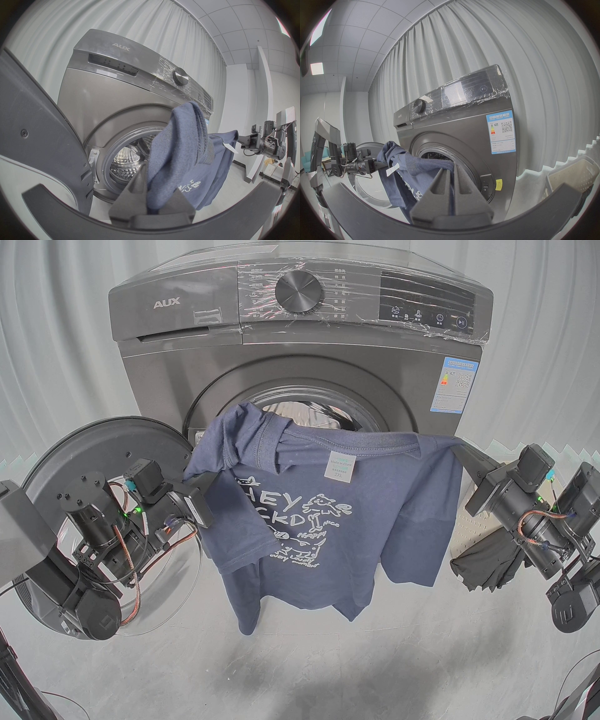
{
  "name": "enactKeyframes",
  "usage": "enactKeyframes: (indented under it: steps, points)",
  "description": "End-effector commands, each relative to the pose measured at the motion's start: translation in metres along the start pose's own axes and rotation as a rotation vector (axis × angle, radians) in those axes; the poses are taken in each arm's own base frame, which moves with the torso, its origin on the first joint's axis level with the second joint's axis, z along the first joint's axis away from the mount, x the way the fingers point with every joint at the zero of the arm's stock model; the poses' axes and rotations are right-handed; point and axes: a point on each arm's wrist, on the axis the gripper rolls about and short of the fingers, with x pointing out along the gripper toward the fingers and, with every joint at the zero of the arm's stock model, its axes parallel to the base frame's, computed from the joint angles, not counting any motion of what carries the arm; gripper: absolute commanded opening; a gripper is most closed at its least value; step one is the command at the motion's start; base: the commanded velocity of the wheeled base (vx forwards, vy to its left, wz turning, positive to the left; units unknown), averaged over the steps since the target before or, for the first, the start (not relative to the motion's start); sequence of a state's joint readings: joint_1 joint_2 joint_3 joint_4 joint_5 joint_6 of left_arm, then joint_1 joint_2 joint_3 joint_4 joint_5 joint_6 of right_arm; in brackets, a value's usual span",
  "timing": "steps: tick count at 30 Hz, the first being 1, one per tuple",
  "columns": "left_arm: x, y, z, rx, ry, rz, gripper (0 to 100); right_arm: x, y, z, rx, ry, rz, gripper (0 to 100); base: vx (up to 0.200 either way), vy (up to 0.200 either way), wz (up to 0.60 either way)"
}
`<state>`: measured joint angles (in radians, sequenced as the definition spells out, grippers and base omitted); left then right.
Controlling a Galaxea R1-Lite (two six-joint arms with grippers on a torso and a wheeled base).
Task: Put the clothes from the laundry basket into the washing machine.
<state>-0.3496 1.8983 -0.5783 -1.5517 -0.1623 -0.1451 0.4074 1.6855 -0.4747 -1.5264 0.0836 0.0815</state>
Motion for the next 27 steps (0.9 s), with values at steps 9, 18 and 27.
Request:
enactKeyframes:
  steps: [9,18,27]
  points:
    - [-0.0003,0.0011,0.0018,0.000,-0.006,0.003,0,-0.0012,-0.0064,-0.0067,-0.006,0.027,-0.023,0,0.000,0.000,0.00]
    - [-0.0004,0.0012,0.0010,-0.001,-0.003,0.004,0,-0.0014,-0.0080,-0.0066,-0.008,0.027,-0.029,0,0.000,0.000,0.00]
    - [-0.0003,0.0013,0.0005,-0.001,-0.002,0.002,0,-0.0011,-0.0088,-0.0055,-0.009,0.022,-0.031,0,0.000,0.000,0.00]
